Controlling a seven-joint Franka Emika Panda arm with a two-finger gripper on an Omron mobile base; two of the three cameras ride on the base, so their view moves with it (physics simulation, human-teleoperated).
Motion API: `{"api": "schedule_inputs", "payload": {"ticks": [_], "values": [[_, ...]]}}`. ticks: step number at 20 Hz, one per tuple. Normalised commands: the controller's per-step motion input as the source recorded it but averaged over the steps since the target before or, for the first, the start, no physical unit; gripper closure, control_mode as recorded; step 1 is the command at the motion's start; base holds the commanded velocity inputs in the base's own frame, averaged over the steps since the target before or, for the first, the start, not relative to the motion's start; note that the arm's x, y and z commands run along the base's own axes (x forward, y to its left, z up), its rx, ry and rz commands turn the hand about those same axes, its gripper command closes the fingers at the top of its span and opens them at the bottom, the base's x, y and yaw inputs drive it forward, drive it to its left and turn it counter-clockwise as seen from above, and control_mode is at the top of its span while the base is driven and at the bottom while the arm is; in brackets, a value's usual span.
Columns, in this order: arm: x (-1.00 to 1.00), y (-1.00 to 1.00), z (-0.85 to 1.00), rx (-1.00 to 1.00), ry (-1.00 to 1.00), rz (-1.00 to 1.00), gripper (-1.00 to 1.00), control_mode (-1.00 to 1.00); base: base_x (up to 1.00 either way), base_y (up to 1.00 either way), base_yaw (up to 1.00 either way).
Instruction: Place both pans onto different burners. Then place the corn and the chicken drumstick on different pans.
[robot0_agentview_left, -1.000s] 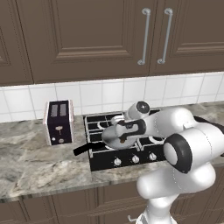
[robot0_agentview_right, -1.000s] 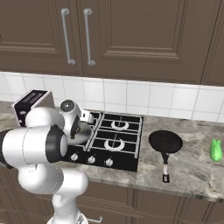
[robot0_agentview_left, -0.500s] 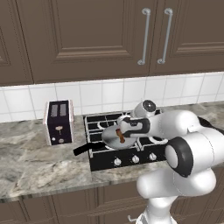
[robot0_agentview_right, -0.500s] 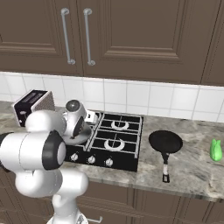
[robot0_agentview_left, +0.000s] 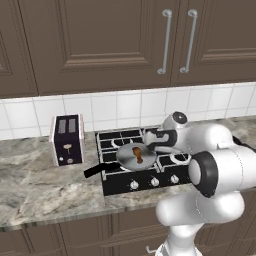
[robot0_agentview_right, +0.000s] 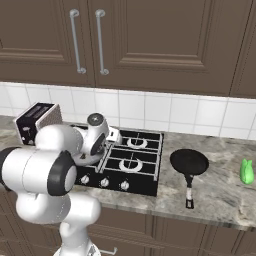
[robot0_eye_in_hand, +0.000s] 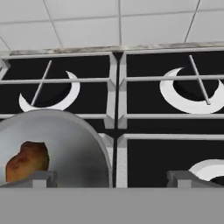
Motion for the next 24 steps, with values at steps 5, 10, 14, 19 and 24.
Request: {"api": "schedule_inputs", "payload": {"ticks": [5,10,14,19,24], "values": [[-0.02,-0.42,-0.07,0.0,0.08,0.0,-1.0,-1.0,0.0,0.0,0.0],[-0.05,-0.46,-0.01,-0.1,0.04,0.0,-1.0,-1.0,0.0,0.0,0.0],[-0.01,-0.46,0.0,-0.21,0.0,0.0,-1.0,-1.0,0.0,0.0,0.0],[-0.1,-0.46,-0.06,-0.15,0.0,0.0,-1.0,-1.0,0.0,0.0,0.0],[-0.09,-0.53,-0.24,-0.06,0.0,0.0,-1.0,-1.0,0.0,0.0,0.0]]}}
